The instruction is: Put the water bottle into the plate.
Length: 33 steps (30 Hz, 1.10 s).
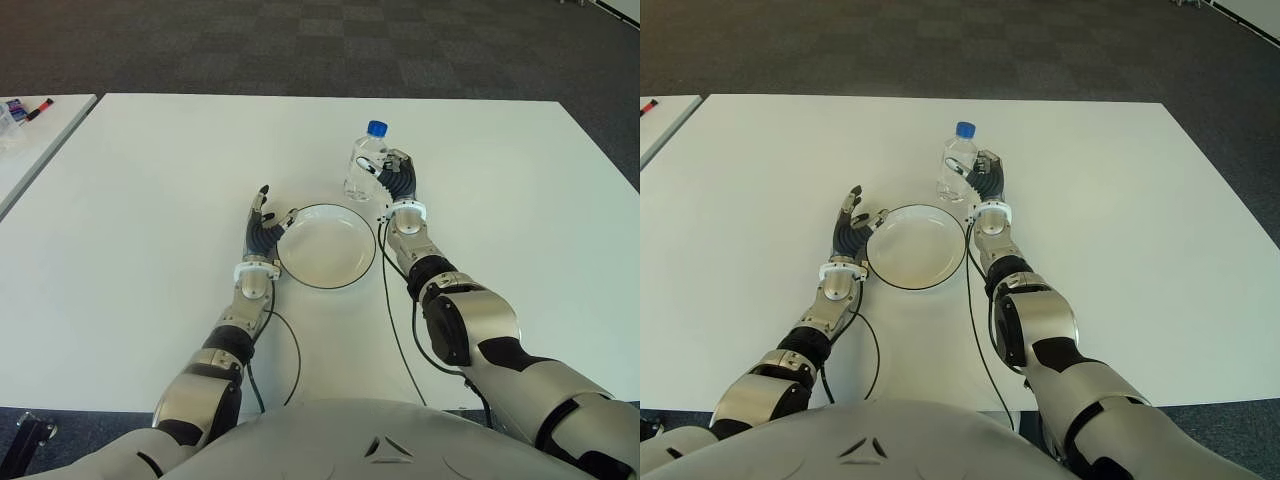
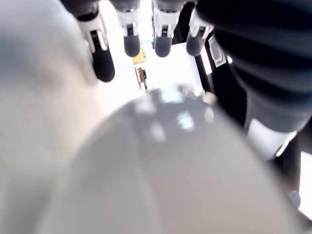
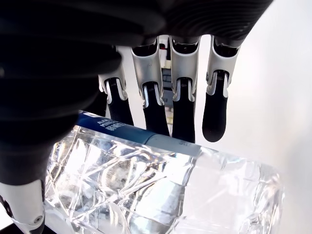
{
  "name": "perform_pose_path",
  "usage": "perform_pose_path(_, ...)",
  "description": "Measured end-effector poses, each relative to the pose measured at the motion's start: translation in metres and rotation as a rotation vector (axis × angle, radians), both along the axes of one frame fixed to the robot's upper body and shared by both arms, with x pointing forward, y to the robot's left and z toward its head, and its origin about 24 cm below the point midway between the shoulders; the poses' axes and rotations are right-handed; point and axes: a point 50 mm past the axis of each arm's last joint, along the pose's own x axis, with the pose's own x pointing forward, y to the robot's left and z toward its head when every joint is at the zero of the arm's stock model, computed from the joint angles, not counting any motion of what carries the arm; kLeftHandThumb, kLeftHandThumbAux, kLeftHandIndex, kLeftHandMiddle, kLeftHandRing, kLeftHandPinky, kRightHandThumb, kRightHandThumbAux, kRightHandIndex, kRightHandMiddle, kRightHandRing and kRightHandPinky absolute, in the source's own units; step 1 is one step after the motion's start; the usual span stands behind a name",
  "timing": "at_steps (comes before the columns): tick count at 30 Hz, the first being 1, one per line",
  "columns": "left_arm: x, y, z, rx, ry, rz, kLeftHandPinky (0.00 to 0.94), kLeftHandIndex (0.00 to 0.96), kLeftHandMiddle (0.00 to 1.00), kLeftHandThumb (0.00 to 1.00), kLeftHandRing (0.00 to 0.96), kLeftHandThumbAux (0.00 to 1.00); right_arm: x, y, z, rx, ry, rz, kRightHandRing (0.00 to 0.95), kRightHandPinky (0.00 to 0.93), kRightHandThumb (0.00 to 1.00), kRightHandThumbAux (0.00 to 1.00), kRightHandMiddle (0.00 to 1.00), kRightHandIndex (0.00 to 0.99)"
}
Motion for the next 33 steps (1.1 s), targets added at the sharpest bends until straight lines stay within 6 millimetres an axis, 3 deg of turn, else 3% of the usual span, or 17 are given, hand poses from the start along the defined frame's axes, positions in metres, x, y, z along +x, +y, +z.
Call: perform_pose_path(33, 0.001, -0.001, 0.000, -0.002, 0.003, -0.002, 0.000, 0.026, 0.002, 0.244, 0.000, 0.618, 0.001, 0.008, 0.013, 0.059, -0.099, 0.043, 0.463, 0.523, 0.955, 0.653, 0.489, 0.442)
